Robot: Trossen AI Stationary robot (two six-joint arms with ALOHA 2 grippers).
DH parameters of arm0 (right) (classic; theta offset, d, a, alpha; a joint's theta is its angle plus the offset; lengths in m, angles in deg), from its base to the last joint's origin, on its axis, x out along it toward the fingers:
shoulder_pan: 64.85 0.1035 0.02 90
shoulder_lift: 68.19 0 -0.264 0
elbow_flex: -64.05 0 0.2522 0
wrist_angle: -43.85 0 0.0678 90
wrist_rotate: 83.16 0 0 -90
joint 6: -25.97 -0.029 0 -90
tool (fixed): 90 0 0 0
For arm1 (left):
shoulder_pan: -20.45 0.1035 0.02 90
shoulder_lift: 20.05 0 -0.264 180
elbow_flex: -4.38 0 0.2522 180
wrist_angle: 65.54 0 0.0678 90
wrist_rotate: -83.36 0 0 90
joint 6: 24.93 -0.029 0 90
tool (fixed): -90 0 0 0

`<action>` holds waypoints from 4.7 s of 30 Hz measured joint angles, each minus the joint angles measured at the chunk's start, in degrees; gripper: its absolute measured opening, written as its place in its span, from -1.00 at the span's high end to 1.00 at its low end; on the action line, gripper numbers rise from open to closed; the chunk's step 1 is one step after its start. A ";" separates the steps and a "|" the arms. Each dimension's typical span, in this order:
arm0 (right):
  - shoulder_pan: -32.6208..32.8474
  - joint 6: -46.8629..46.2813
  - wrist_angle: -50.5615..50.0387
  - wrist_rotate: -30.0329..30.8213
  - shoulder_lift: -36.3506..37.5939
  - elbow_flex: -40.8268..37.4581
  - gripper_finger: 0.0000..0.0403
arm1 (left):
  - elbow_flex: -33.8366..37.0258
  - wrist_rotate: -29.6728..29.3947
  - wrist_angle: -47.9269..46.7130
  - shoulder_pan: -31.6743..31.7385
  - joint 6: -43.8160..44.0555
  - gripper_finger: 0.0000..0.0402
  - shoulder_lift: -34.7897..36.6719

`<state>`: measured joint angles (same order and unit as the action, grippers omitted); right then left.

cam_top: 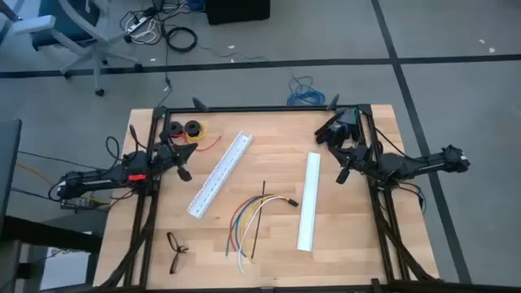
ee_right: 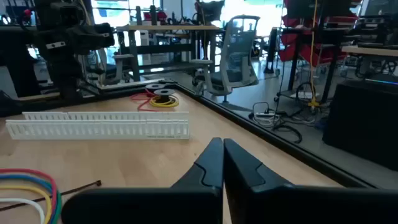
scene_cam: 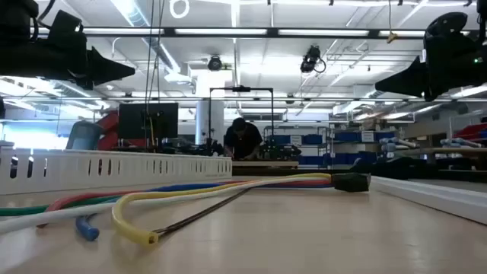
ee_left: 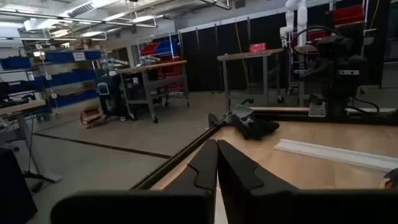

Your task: Ziptie cables

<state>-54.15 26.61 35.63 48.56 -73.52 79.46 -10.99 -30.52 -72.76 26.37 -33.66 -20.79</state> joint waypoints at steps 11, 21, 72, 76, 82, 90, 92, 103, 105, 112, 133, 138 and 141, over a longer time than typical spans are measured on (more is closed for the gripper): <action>-0.01 0.00 0.00 -0.01 0.00 0.00 1.00 | 0.00 0.01 0.00 0.01 0.00 0.90 0.01; 0.00 0.00 0.00 0.00 0.00 0.02 1.00 | 0.00 0.01 0.00 0.01 0.00 0.90 0.00; 0.00 0.00 0.00 0.00 0.00 0.00 1.00 | 0.00 -0.01 0.00 0.01 0.00 0.90 0.00; 0.00 0.00 -0.02 0.00 0.00 0.01 1.00 | 0.00 0.01 0.00 0.01 0.00 0.90 -0.01; 0.00 -0.02 -0.02 0.00 -0.02 0.00 1.00 | 0.00 0.01 0.00 0.01 0.00 0.90 -0.01; 0.00 -0.01 0.00 0.00 -0.02 0.00 1.00 | 0.00 0.00 0.00 0.00 0.00 0.90 0.01; 0.00 0.00 0.00 0.00 -0.01 0.00 1.00 | 0.00 -0.01 0.00 0.01 0.00 0.90 0.00; 0.00 0.00 -0.02 -0.01 -0.02 0.02 1.00 | 0.00 -0.01 3.23 0.01 -5.82 0.90 0.00; 0.00 0.00 0.01 -0.01 -0.02 0.00 1.00 | 0.00 -0.01 3.23 0.01 -5.81 0.90 0.01; 0.00 -0.04 2.60 0.00 -0.02 0.00 1.00 | 0.00 -0.01 3.06 0.01 -5.66 0.90 0.01; -3.33 -13.21 5.12 -10.55 -25.81 7.19 1.00 | 0.01 0.10 4.50 0.01 -5.46 0.90 -0.01; -5.41 -15.90 5.10 -12.80 -43.52 16.12 1.00 | 0.00 0.12 4.46 0.01 -5.44 0.90 0.01; -6.72 -16.00 5.07 -16.33 -53.94 22.25 1.00 | 0.01 0.86 4.42 0.01 -5.44 0.90 0.01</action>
<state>-60.87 10.61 40.70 32.23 -127.46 101.72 -10.98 -29.67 -68.34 26.38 -39.11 -20.78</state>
